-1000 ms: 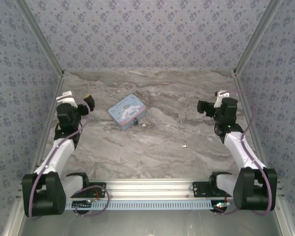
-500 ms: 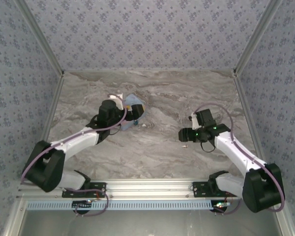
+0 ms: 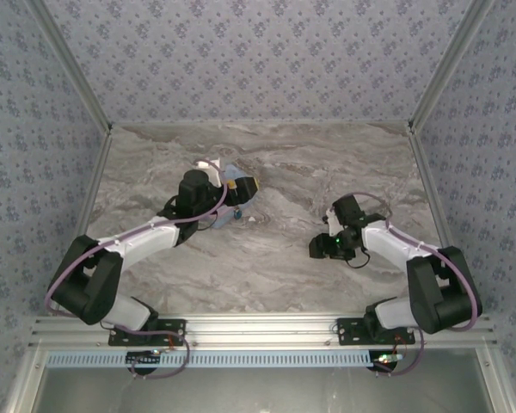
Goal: Unlock a padlock with a key
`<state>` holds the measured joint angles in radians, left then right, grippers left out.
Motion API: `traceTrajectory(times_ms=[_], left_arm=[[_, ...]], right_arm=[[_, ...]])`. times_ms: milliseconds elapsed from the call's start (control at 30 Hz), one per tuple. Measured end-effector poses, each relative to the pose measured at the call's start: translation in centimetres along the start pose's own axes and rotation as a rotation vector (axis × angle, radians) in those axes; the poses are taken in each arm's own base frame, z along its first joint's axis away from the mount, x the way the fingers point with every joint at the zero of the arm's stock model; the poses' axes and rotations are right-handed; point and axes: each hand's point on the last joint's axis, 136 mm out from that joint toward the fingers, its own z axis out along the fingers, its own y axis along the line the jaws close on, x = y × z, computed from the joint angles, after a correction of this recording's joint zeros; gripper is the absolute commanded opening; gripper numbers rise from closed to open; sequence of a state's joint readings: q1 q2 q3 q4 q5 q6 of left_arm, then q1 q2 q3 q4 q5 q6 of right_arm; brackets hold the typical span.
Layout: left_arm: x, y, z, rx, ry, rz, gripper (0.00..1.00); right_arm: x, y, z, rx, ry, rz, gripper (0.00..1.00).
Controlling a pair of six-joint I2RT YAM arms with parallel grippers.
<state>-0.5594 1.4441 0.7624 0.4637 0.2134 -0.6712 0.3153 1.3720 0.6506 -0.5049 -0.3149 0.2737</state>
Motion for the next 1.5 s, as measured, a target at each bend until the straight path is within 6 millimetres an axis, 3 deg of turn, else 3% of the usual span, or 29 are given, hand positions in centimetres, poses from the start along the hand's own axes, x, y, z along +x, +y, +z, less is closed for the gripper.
traceTrajectory(times_ms=[633, 933, 1500], left_arm=[[0.0, -0.1, -0.3, -0.004, 0.005, 0.007, 1.00], [0.0, -0.1, -0.3, -0.005, 0.006, 0.007, 0.99], [0.1, 0.1, -0.3, -0.017, 0.014, 0.004, 0.99]], right_arm=[[-0.3, 0.2, 0.3, 0.015, 0.001, -0.002, 0.58], [0.1, 0.7, 0.6, 0.021, 0.012, -0.019, 0.41], [0.6, 0.9, 1.2, 0.038, 0.036, -0.024, 0.25]])
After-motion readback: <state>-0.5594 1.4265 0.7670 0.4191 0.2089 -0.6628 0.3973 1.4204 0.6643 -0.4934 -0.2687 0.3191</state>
